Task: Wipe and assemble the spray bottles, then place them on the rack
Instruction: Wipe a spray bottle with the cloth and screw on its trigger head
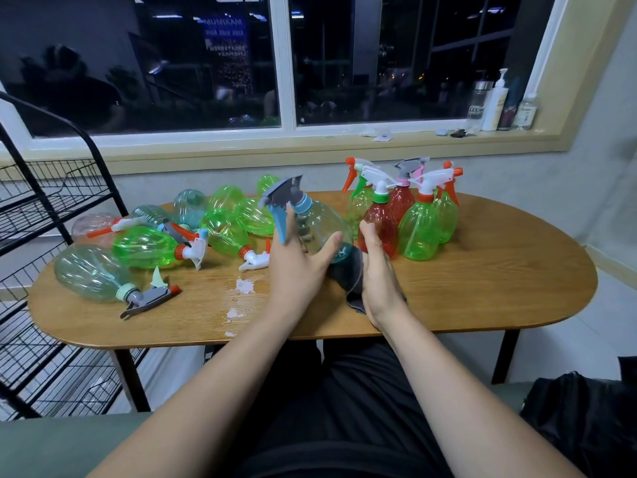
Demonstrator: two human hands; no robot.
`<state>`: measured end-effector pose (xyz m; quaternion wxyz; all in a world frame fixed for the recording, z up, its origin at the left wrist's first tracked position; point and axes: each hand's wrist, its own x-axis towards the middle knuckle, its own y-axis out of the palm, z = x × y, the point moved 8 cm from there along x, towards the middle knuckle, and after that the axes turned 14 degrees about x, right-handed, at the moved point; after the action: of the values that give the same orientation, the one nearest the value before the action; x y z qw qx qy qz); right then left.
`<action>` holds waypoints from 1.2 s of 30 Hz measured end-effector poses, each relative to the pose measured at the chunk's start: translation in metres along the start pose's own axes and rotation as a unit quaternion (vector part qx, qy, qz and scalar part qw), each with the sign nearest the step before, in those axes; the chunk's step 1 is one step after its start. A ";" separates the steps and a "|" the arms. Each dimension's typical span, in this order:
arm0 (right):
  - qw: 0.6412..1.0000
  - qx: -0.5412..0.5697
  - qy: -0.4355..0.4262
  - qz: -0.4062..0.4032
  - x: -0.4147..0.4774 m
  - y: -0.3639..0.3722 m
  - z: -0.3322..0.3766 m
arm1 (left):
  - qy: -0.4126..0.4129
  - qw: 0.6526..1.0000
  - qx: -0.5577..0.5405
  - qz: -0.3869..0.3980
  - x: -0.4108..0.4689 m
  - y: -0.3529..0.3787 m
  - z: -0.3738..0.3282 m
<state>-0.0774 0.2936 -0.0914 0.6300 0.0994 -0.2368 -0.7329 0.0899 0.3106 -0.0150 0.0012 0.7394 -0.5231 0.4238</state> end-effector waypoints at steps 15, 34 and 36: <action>0.962 -0.176 -0.181 -0.108 -0.042 -0.005 0.058 | -0.028 0.984 0.139 0.104 0.045 0.049 0.033; 0.968 -0.211 -0.099 -0.092 -0.048 -0.011 0.050 | -0.017 0.970 0.143 0.196 0.074 0.115 0.013; 0.969 -0.212 -0.094 -0.089 -0.048 -0.010 0.050 | -0.014 0.967 0.150 0.204 0.076 0.120 0.011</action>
<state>-0.0997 0.3522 -0.0598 0.5441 -0.0852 -0.1243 -0.8253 0.0114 0.1925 -0.0270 -0.2035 0.6143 -0.5934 0.4786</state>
